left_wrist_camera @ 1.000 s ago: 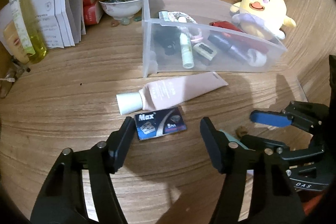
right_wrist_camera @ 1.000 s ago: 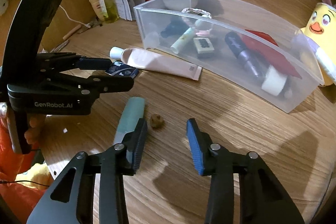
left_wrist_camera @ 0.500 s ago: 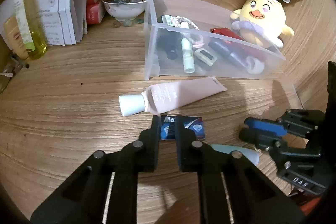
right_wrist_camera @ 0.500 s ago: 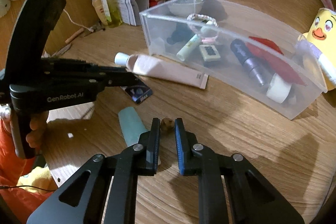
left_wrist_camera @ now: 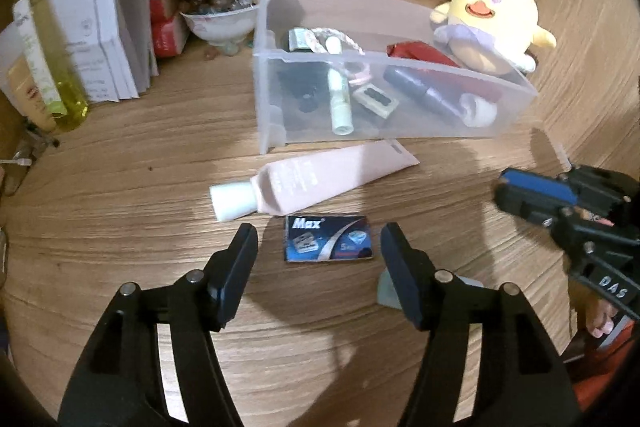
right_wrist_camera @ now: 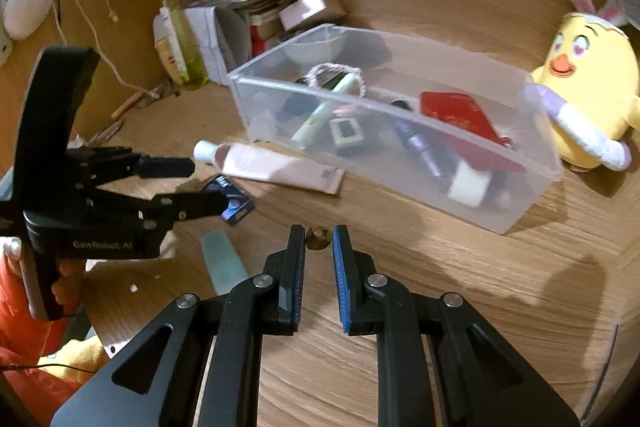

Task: Organize objects
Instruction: 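Grasp the Max blade box with the left tool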

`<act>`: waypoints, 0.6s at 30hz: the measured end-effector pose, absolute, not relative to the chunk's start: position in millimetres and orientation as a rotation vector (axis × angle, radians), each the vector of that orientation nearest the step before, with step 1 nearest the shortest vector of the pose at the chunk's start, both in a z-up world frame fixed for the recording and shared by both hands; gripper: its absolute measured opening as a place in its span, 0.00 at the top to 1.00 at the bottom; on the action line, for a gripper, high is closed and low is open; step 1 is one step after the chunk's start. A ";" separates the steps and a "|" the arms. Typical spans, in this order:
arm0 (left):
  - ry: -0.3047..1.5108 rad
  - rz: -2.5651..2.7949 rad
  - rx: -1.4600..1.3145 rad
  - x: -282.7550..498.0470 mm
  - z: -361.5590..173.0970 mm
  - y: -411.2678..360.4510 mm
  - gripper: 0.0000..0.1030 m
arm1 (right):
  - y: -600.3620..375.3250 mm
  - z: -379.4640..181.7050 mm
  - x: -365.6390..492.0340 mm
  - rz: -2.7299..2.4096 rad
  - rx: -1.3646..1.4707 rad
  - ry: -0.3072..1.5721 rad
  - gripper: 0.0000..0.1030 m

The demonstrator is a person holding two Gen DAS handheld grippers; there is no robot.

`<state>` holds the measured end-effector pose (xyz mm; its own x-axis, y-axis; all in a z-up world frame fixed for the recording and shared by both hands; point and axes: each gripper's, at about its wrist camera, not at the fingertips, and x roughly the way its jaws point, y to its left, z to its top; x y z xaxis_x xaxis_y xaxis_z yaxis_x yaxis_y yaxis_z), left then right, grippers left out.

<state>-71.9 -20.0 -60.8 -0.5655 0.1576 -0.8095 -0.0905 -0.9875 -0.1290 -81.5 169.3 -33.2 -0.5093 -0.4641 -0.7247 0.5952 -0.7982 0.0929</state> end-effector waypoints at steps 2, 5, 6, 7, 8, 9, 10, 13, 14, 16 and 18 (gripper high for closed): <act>-0.113 2.642 -1.417 -77.0 -65.2 -16.9 0.38 | 176.5 -30.1 -81.6 -2.304 1.024 0.211 0.88; -0.066 2.641 -1.439 -79.3 -69.0 -8.2 0.38 | 185.7 -25.2 -83.1 -2.323 1.014 0.184 0.88; -0.051 2.640 -1.438 -79.1 -69.5 -5.2 0.38 | 187.8 -23.9 -83.9 -2.329 1.011 0.177 0.88; -0.041 2.639 -1.437 -78.9 -70.2 -2.6 0.38 | 190.1 -22.9 -84.3 -2.335 1.008 0.170 0.88; -0.026 2.642 -1.436 -78.3 -70.7 -0.2 0.39 | 192.7 -21.9 -85.2 -2.340 1.004 0.161 0.88; -0.008 2.647 -1.431 -77.3 -71.1 2.5 0.45 | 195.0 -21.2 -85.6 -2.343 1.002 0.155 0.88; 0.013 2.651 -1.426 -76.1 -71.1 5.1 0.54 | 196.4 -20.5 -86.5 -2.347 0.998 0.148 0.88; 0.030 2.637 -1.422 -72.9 -71.0 10.4 0.54 | 199.0 -18.1 -86.9 -2.354 0.984 0.137 0.88; 0.035 2.638 -1.420 -72.4 -71.0 11.8 0.54 | 199.6 -16.8 -87.1 -2.357 0.977 0.133 0.88; 0.056 2.662 -1.399 -69.7 -67.8 16.6 0.54 | 199.7 -14.4 -87.8 -2.359 0.964 0.128 0.88; 0.053 2.681 -1.356 -66.6 -59.5 20.5 0.55 | 199.6 -11.7 -88.3 -2.363 0.952 0.124 0.88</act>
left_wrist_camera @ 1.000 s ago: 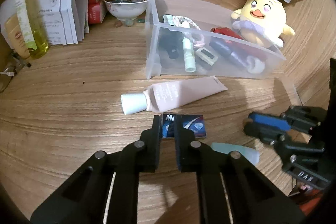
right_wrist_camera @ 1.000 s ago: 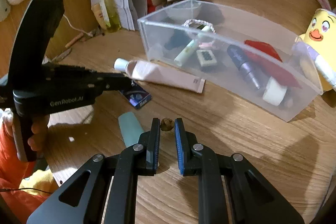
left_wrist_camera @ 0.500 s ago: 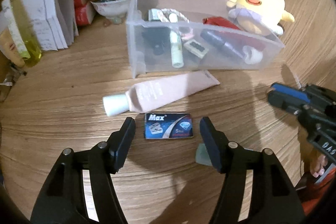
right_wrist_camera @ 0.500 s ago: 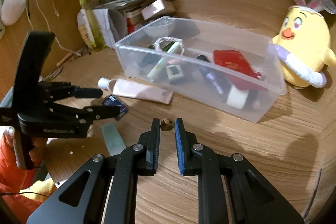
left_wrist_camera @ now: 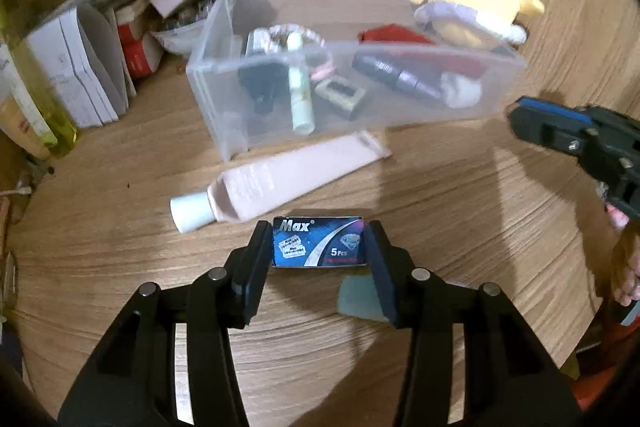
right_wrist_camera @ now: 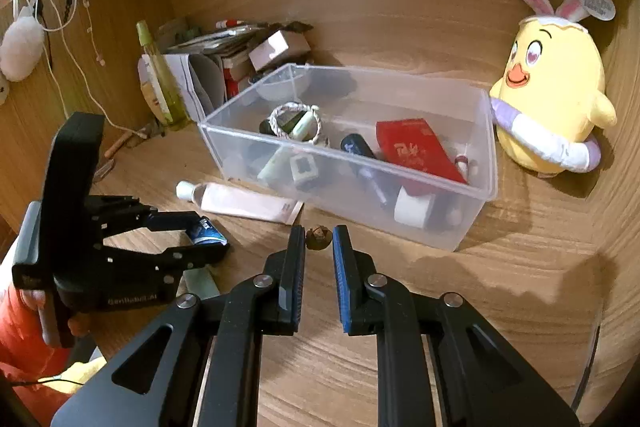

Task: Organize objects
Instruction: 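Grasp the Max blade box with the left tool, then lift the Max box over the bin and lower it inside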

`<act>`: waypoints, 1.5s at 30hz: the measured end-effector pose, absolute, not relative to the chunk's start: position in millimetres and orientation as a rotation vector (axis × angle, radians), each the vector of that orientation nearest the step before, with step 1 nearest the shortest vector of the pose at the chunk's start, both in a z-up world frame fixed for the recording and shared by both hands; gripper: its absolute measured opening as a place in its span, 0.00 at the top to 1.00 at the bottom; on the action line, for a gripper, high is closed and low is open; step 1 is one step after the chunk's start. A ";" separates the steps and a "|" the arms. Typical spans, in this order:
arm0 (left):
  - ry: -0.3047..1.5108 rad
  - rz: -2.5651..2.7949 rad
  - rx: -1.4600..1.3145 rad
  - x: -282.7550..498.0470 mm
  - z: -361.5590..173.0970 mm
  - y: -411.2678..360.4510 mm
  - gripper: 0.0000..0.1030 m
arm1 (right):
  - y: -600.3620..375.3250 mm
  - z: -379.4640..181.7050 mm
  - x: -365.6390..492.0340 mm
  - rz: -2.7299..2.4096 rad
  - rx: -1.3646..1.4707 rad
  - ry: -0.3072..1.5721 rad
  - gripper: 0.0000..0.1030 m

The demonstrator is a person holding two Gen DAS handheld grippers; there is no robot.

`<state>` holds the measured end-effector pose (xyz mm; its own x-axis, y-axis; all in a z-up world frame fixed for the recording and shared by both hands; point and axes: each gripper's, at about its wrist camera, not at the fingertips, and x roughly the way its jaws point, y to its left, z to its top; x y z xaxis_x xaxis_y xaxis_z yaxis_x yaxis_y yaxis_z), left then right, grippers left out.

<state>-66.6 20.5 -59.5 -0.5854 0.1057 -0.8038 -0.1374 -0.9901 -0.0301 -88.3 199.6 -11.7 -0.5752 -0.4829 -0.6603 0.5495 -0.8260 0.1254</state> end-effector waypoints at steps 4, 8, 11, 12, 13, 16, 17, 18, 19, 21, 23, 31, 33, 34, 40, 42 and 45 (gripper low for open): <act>0.044 2.725 -1.256 -63.4 -38.9 25.0 0.54 | 200.2 -6.0 -89.6 -2.373 0.926 0.124 0.88; -0.036 2.756 -1.130 -62.3 -15.9 21.4 0.54 | 202.3 1.3 -91.8 -2.388 0.899 0.123 0.88; -0.069 2.777 -1.062 -63.1 0.2 20.5 0.54 | 204.2 7.7 -94.0 -2.399 0.879 0.113 0.88; -0.074 2.789 -1.037 -63.8 5.6 20.1 0.54 | 204.7 10.0 -94.5 -2.405 0.871 0.113 0.88; -0.074 2.797 -1.023 -63.8 8.9 21.0 0.54 | 205.6 12.0 -94.8 -2.409 0.864 0.112 0.88; -0.075 2.817 -0.982 -66.0 19.8 20.4 0.54 | 207.0 20.8 -96.6 -2.430 0.833 0.112 0.88; -0.078 2.822 -0.971 -66.6 22.7 20.0 0.54 | 207.4 23.8 -97.2 -2.438 0.822 0.114 0.88; -0.081 2.830 -0.958 -66.7 26.1 19.7 0.54 | 207.8 27.1 -97.7 -2.446 0.811 0.113 0.88; -0.081 2.838 -0.942 -67.7 29.8 19.1 0.54 | 207.9 30.0 -98.8 -2.450 0.802 0.112 0.88; -0.089 2.852 -0.916 -69.2 35.5 17.2 0.54 | 209.2 35.8 -100.6 -2.457 0.781 0.108 0.88; -0.111 2.864 -0.888 -73.2 42.0 14.6 0.54 | 210.4 42.0 -102.9 -2.455 0.761 0.093 0.88; -0.192 2.871 -0.840 -89.5 53.4 6.4 0.54 | 210.9 60.3 -116.4 -2.504 0.705 0.105 0.88; -0.211 2.862 -0.844 -94.1 52.4 4.9 0.54 | 209.8 61.2 -120.9 -2.514 0.704 0.117 0.88; -0.220 2.859 -0.850 -97.1 51.2 4.2 0.54 | 208.8 61.0 -123.7 -2.518 0.707 0.122 0.88; -0.235 2.836 -0.904 -114.2 40.6 5.7 0.54 | 203.2 45.3 -143.5 -2.513 0.775 0.132 0.88; -0.223 2.831 -0.916 -119.3 38.0 8.3 0.54 | 200.6 38.6 -148.6 -2.509 0.801 0.134 0.88; -0.204 2.822 -0.932 -127.9 33.6 13.8 0.54 | 197.7 26.2 -158.4 -2.499 0.847 0.134 0.88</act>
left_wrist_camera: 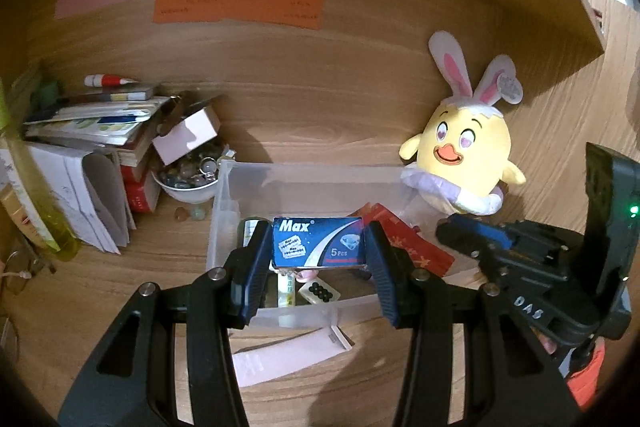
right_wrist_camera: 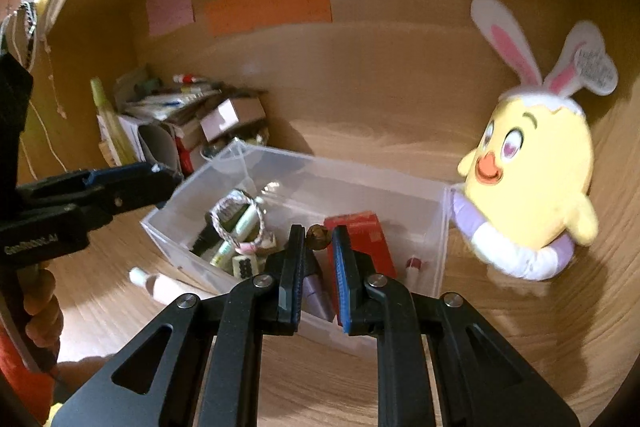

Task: Organize objects
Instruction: 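Lift the Max box over the bin and lower it inside, then open the left tool to release the Max box into the bin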

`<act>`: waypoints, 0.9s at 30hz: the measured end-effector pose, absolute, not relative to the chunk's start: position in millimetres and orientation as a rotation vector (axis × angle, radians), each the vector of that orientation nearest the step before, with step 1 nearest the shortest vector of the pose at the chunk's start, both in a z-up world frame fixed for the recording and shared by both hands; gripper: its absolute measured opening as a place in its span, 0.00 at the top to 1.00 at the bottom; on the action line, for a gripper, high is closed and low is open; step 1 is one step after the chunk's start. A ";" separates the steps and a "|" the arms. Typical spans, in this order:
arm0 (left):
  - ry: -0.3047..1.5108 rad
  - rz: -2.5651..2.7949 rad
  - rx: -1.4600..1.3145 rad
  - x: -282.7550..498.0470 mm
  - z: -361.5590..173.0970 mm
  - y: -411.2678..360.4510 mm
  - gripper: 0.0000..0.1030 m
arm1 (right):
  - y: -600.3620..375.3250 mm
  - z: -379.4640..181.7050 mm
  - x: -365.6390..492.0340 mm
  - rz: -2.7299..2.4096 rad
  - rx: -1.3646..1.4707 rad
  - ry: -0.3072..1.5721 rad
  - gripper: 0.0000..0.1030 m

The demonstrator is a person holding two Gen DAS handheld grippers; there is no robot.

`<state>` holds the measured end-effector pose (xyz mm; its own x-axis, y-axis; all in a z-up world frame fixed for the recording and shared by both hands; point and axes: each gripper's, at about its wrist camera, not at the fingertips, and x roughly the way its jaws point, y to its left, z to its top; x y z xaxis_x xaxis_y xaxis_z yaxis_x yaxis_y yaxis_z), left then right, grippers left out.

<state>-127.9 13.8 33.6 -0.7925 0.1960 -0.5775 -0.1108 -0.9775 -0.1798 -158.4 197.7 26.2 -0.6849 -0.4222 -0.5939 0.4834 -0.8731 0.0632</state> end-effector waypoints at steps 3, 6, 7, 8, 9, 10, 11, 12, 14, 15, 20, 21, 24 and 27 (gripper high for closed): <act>-0.162 2.831 -0.936 -133.3 27.9 21.0 0.54 | 196.6 14.8 -167.6 -2.493 0.891 0.135 0.88; -0.123 2.825 -0.947 -138.6 22.3 27.5 0.54 | 194.8 3.8 -176.4 -2.477 0.939 0.123 0.88; -0.110 2.822 -0.954 -140.9 19.7 30.2 0.54 | 193.7 1.0 -178.3 -2.468 0.952 0.121 0.88; -0.097 2.822 -0.961 -143.3 16.8 32.5 0.54 | 192.3 -0.5 -179.1 -2.466 0.958 0.125 0.88; -0.091 2.820 -0.967 -144.7 15.0 33.1 0.54 | 190.7 -2.8 -180.3 -2.467 0.968 0.132 0.88; -0.088 2.811 -0.979 -147.2 11.9 34.3 0.54 | 189.7 -5.0 -181.0 -2.465 0.977 0.139 0.88; -0.088 2.803 -0.990 -149.2 9.5 34.7 0.54 | 189.1 -6.9 -181.4 -2.465 0.984 0.145 0.88; -0.087 2.794 -1.004 -151.6 6.7 35.1 0.54 | 188.4 -7.9 -181.7 -2.465 0.989 0.149 0.88; -0.082 2.783 -1.029 -155.8 0.9 35.4 0.54 | 188.1 -9.2 -182.0 -2.472 0.995 0.159 0.88; -0.080 2.778 -1.043 -158.0 -2.2 35.6 0.54 | 187.8 -9.4 -182.4 -2.475 0.996 0.162 0.88; -0.082 2.759 -1.084 -163.3 -12.3 35.0 0.54 | 187.6 -11.3 -184.7 -2.482 1.008 0.166 0.88; -0.083 2.755 -1.089 -164.0 -13.4 35.2 0.54 | 187.3 -11.5 -184.9 -2.485 1.008 0.170 0.88; -0.080 2.747 -1.103 -164.7 -14.9 35.9 0.54 | 186.6 -11.7 -184.2 -2.501 0.996 0.186 0.88; -0.074 2.761 -1.093 -162.5 -12.4 35.9 0.45 | 184.8 -11.0 -183.4 -2.514 0.984 0.198 0.88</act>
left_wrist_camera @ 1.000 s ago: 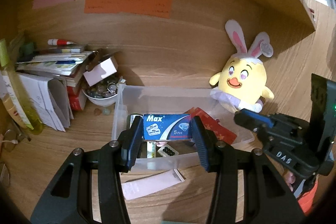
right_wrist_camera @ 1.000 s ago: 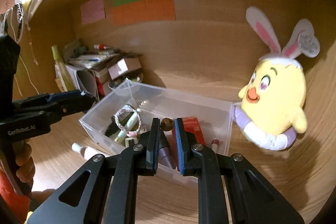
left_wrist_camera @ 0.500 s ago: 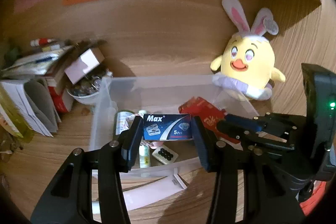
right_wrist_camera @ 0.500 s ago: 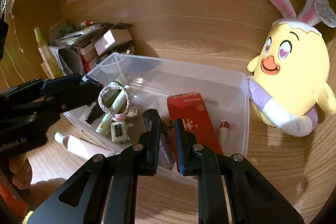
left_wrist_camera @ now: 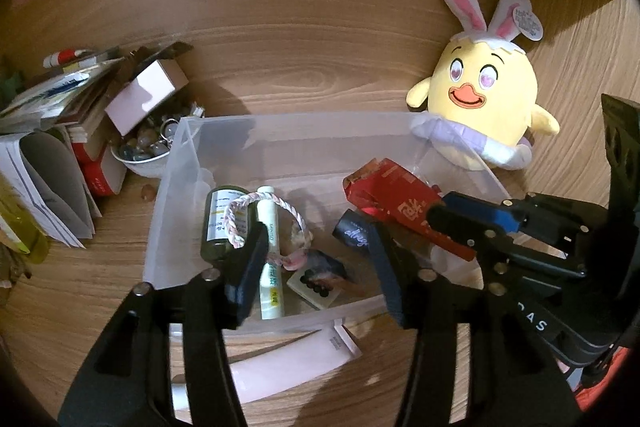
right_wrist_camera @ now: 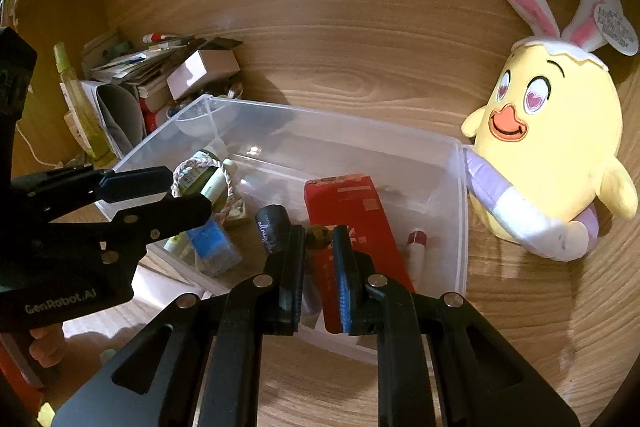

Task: Organize objects
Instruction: 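Open the left tool to release the Max box into the bin, then grasp the pale teal eraser with the right tool while the left tool reaches the pink tube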

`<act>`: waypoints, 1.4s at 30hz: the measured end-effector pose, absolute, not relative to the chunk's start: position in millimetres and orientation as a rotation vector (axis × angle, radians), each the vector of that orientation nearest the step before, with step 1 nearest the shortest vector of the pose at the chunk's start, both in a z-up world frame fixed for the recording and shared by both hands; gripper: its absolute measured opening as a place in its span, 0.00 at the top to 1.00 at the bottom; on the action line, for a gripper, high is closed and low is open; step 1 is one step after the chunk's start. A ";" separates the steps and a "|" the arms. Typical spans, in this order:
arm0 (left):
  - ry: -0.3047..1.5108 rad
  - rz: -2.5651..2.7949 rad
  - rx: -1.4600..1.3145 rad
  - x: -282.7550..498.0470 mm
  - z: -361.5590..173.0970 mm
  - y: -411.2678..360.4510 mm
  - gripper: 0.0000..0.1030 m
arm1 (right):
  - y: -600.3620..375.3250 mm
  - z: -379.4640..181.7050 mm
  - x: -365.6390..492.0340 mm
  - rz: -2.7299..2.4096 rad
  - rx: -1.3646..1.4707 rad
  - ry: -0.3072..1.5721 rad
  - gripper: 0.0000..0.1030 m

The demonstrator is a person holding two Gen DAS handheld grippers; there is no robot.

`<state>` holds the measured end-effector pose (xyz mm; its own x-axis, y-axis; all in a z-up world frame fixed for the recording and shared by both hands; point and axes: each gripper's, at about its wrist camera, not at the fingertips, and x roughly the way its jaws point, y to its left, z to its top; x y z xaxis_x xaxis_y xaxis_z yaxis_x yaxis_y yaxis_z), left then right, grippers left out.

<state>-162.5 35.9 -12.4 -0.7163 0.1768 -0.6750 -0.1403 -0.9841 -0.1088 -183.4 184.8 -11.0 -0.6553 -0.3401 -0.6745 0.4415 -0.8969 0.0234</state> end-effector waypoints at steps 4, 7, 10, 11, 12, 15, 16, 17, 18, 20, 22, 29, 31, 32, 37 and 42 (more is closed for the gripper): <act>-0.076 2.777 -1.064 -155.5 -4.5 33.7 0.35 | 183.6 -12.2 -184.4 -2.500 0.995 0.214 0.80; -0.089 2.781 -1.052 -148.5 2.0 31.4 0.19 | 184.8 -10.4 -181.4 -2.490 0.981 0.215 0.66; -0.080 2.807 -1.025 -139.2 9.1 29.7 0.15 | 185.1 -7.5 -178.8 -2.497 0.963 0.221 0.62; -0.074 2.815 -1.019 -135.8 11.6 28.8 0.15 | 185.1 -6.3 -177.9 -2.497 0.959 0.223 0.62; -0.072 2.819 -1.016 -133.7 13.2 28.1 0.12 | 185.1 -5.2 -177.3 -2.495 0.958 0.223 0.62; -0.063 2.830 -1.001 -124.7 19.3 24.9 0.11 | 185.9 1.1 -172.2 -2.495 0.944 0.223 0.61; -0.059 2.833 -0.998 -121.3 21.3 23.1 0.09 | 186.1 4.0 -169.3 -2.497 0.931 0.225 0.59; -0.058 2.838 -0.997 -118.6 22.6 21.7 0.08 | 186.4 7.6 -165.7 -2.499 0.916 0.227 0.54; -0.061 2.847 -0.996 -115.0 24.4 19.5 0.07 | 186.3 10.4 -162.3 -2.501 0.903 0.230 0.48; -0.065 2.854 -0.998 -109.7 26.2 17.3 0.06 | 186.7 15.4 -153.3 -2.501 0.860 0.246 0.39; -0.058 2.862 -0.995 -102.5 27.5 14.5 0.06 | 186.7 17.6 -145.8 -2.511 0.837 0.264 0.35; -0.043 2.875 -1.039 -84.9 22.1 4.9 0.05 | 188.3 16.3 -123.3 -2.483 0.843 0.291 0.34; -0.041 2.880 -1.058 -80.4 19.4 1.3 0.05 | 188.8 14.5 -116.8 -2.472 0.846 0.280 0.31; -0.039 2.881 -1.067 -78.8 18.0 -0.3 0.05 | 188.8 12.0 -113.2 -2.465 0.854 0.271 0.29; -0.004 2.913 -1.124 -69.7 6.2 -12.1 0.05 | 185.1 -5.3 -100.4 -2.407 0.921 0.237 0.29; -0.030 2.930 -1.225 -64.6 -11.7 -30.2 0.05 | 177.0 -21.1 -93.4 -2.368 0.992 0.228 0.29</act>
